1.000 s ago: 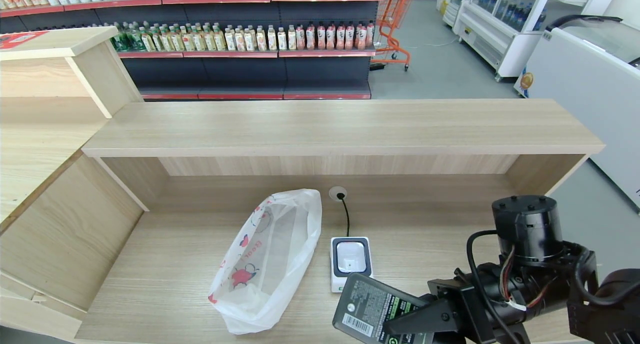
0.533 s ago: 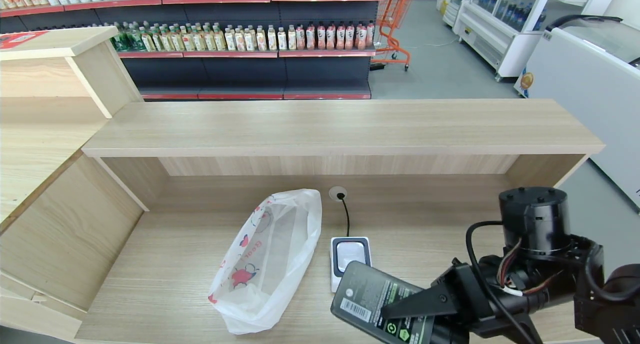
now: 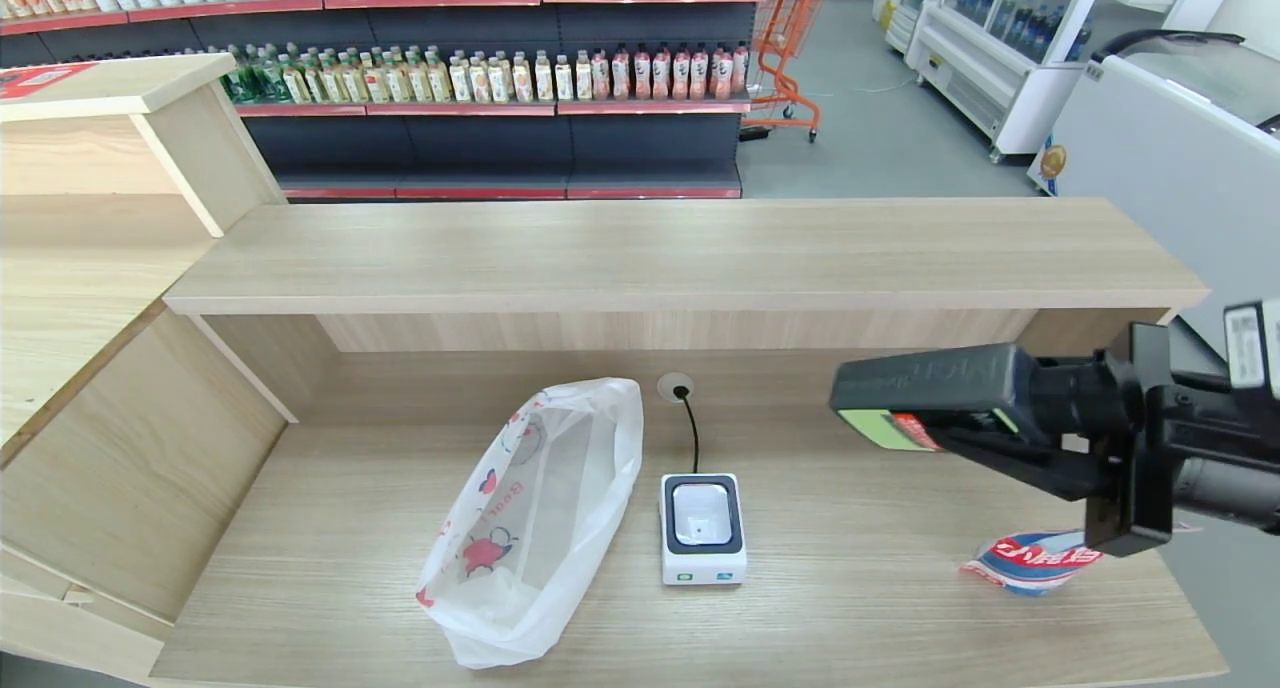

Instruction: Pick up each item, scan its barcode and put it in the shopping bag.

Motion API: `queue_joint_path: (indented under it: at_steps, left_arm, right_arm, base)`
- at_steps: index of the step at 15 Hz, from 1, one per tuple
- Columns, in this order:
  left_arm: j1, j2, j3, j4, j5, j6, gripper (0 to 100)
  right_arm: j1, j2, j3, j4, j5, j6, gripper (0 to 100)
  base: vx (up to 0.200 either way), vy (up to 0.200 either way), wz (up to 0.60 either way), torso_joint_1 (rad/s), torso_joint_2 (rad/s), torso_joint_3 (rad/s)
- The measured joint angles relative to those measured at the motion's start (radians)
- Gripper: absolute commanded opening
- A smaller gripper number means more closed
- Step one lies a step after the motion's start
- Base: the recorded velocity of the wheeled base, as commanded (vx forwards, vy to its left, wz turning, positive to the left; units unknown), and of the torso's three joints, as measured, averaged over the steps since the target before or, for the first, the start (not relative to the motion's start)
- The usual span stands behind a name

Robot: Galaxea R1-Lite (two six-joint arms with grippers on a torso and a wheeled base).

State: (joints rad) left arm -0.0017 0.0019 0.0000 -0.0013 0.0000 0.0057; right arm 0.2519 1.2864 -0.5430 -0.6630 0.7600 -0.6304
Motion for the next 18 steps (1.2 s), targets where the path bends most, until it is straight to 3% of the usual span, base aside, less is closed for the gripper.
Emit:
queue_joint_path:
  at_steps: [3, 6, 14, 18]
  left_arm:
    - [0.0, 0.0, 0.0, 0.0, 0.0, 0.0, 100]
    - [0.0, 0.0, 0.0, 0.0, 0.0, 0.0, 100]
    - [0.0, 0.0, 0.0, 0.0, 0.0, 0.002, 100]
    - [0.001, 0.0, 0.0, 0.0, 0.0, 0.002, 100]
  right_arm:
    - [-0.124, -0.025, 0.052, 0.218, -0.099, 0.506, 0]
    - [-0.16, 0.055, 0.063, 0.282, -0.125, 0.714, 0]
    - [-0.174, 0.186, 0.051, 0.291, -0.128, 0.769, 0]
    - [-0.174, 0.196, 0.049, 0.292, -0.13, 0.77, 0]
  base:
    - [0.0, 0.0, 0.0, 0.0, 0.0, 0.0]
    - [0.0, 0.0, 0.0, 0.0, 0.0, 0.0]
    - [0.0, 0.0, 0.0, 0.0, 0.0, 0.0]
    - [-0.15, 0.15, 0.0, 0.002, 0.0, 0.003]
